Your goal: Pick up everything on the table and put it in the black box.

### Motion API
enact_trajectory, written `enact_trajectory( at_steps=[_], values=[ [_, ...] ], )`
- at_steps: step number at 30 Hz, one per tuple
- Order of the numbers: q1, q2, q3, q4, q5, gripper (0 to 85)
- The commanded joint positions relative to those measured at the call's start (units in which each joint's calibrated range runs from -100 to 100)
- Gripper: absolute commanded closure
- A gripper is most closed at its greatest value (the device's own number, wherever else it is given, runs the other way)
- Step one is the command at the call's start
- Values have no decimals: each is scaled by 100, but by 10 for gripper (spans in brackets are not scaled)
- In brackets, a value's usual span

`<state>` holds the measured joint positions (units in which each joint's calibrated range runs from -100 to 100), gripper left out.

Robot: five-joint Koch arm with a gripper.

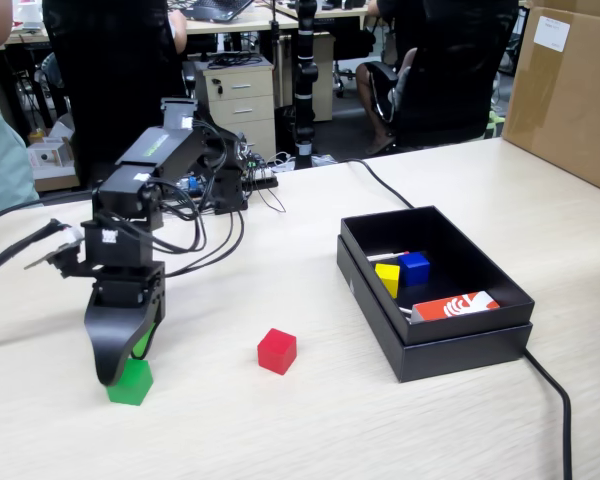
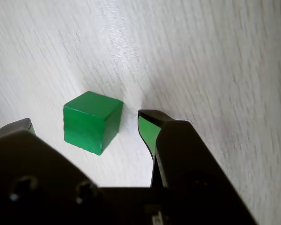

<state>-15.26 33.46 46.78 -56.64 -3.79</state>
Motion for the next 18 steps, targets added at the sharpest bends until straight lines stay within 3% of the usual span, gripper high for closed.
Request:
enact_trajectory(
  at_steps=[1,4,10,14,18],
  values=[
    [-29,44,635,156,29,422],
    [-15,113,671,156,49,479],
    [-10,113,698,156,176,727],
    [24,-380,408,148,186,730],
    [181,-2067,-571,18,274,730]
  ],
)
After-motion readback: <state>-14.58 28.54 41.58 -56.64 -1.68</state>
